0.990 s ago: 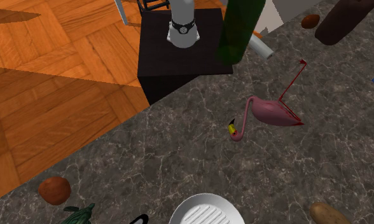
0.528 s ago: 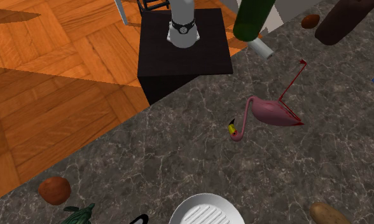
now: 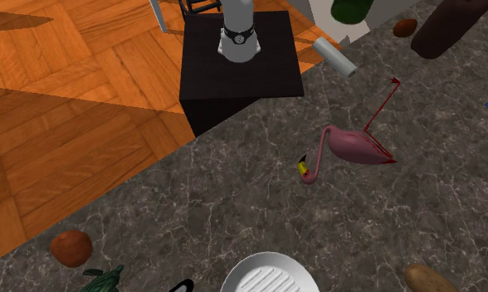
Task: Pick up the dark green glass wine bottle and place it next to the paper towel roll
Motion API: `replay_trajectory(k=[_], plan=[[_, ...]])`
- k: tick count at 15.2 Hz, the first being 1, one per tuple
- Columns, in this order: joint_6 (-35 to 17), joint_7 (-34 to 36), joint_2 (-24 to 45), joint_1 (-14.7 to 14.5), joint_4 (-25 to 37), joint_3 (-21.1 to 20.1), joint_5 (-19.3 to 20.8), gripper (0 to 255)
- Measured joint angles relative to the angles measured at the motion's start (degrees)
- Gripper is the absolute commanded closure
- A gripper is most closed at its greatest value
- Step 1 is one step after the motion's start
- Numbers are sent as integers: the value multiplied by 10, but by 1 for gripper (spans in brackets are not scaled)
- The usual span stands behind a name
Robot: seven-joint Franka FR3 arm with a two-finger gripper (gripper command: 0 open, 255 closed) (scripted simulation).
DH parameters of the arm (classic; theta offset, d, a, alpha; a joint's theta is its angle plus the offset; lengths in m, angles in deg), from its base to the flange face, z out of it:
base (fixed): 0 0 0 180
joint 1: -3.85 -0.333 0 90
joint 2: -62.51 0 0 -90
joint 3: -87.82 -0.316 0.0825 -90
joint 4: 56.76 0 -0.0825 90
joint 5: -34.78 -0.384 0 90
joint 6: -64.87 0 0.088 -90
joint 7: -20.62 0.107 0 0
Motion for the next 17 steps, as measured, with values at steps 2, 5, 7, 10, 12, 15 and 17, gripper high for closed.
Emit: replay_trajectory(k=[2,5,7,10,12,15,17], plan=[[22,38,19,-5,45,-28,-2,255],[50,97,47,-13,105,-72,-2,255],[55,126,58,-17,124,-95,-1,255],[35,125,40,-20,88,-92,-9,255],[16,118,21,-21,52,-85,-16,255],[-11,106,-5,-24,0,-76,-24,255],[-30,97,-23,-26,-36,-69,-29,255]])
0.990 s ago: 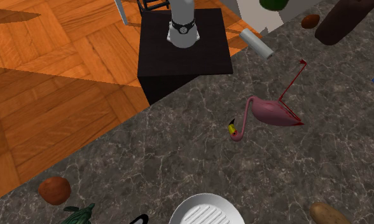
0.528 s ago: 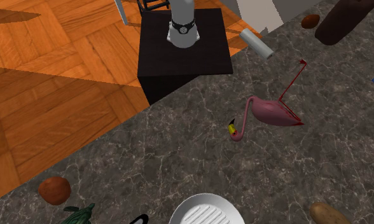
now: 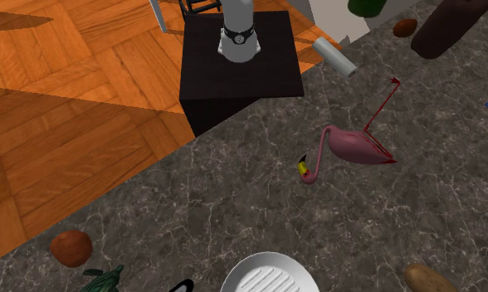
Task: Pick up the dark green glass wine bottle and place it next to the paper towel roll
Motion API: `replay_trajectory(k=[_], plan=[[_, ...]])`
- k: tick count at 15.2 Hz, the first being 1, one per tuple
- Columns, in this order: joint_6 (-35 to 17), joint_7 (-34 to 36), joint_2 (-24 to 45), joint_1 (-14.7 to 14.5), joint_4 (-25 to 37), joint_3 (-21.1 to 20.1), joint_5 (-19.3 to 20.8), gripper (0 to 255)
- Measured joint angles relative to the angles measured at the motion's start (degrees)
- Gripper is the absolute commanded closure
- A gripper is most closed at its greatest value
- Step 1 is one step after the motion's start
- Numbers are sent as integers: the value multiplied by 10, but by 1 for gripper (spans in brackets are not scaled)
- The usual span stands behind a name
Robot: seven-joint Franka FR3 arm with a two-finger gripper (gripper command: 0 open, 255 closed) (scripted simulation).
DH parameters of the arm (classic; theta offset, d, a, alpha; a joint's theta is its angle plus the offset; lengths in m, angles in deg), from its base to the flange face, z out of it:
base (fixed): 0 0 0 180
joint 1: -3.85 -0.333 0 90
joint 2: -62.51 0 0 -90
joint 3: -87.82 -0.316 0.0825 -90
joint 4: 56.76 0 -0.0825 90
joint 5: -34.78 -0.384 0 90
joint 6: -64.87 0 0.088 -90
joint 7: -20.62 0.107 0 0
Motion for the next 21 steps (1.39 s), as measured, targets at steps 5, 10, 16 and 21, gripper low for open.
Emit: replay_trajectory(k=[5,10,16,21], plan=[[-38,-13,-33,-5,-71,8,-9,255],[-74,-24,-61,-11,-134,13,-17,255],[-118,-33,-89,-17,-205,13,-26,255],[-155,-41,-109,-22,-261,11,-33,255]])
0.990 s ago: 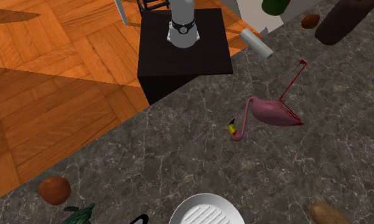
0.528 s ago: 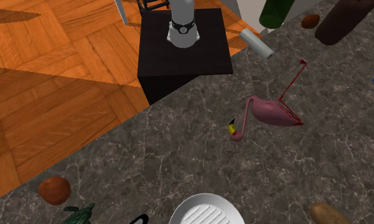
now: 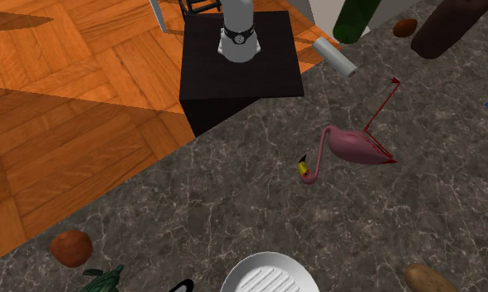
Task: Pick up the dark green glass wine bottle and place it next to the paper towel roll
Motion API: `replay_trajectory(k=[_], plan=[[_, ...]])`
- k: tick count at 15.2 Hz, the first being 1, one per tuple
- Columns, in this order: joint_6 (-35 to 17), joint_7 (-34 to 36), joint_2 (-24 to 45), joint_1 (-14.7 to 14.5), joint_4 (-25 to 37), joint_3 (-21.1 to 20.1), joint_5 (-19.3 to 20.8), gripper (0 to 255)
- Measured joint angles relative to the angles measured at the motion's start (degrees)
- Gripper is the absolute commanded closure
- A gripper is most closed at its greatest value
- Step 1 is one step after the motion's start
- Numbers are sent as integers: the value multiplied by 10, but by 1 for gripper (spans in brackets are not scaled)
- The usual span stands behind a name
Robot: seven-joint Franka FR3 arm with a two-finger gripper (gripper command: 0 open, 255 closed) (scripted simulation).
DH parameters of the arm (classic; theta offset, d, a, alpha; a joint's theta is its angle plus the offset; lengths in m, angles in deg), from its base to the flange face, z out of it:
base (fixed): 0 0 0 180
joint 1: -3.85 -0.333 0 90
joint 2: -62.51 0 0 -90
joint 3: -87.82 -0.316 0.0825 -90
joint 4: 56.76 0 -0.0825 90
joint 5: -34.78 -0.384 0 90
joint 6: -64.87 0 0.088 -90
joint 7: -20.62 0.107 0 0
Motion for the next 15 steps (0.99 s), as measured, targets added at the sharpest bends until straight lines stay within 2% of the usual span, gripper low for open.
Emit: replay_trajectory(k=[15], plan=[[-103,-17,-40,-13,-142,-14,-22,255]])
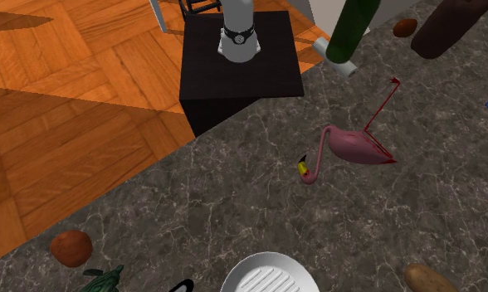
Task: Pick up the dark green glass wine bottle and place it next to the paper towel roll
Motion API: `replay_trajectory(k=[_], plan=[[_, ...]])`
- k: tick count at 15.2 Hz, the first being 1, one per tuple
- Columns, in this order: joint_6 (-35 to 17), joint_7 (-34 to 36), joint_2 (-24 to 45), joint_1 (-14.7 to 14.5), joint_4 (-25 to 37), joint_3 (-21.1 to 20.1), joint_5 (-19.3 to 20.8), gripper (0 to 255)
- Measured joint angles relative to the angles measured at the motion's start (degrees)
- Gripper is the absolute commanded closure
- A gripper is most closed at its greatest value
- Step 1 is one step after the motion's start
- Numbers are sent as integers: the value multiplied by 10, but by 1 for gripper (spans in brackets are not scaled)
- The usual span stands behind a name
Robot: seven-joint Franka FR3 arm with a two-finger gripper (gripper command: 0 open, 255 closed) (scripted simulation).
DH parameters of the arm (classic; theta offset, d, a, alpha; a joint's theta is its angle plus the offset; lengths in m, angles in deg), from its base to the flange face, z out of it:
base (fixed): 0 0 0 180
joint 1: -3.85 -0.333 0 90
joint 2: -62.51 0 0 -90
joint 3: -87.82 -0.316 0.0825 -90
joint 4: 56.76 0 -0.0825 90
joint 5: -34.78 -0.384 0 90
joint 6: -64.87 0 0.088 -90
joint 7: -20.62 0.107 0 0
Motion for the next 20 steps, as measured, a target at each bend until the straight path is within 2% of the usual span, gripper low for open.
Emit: replay_trajectory(k=[20], plan=[[-145,-14,-13,-16,-156,-38,-36,255]])
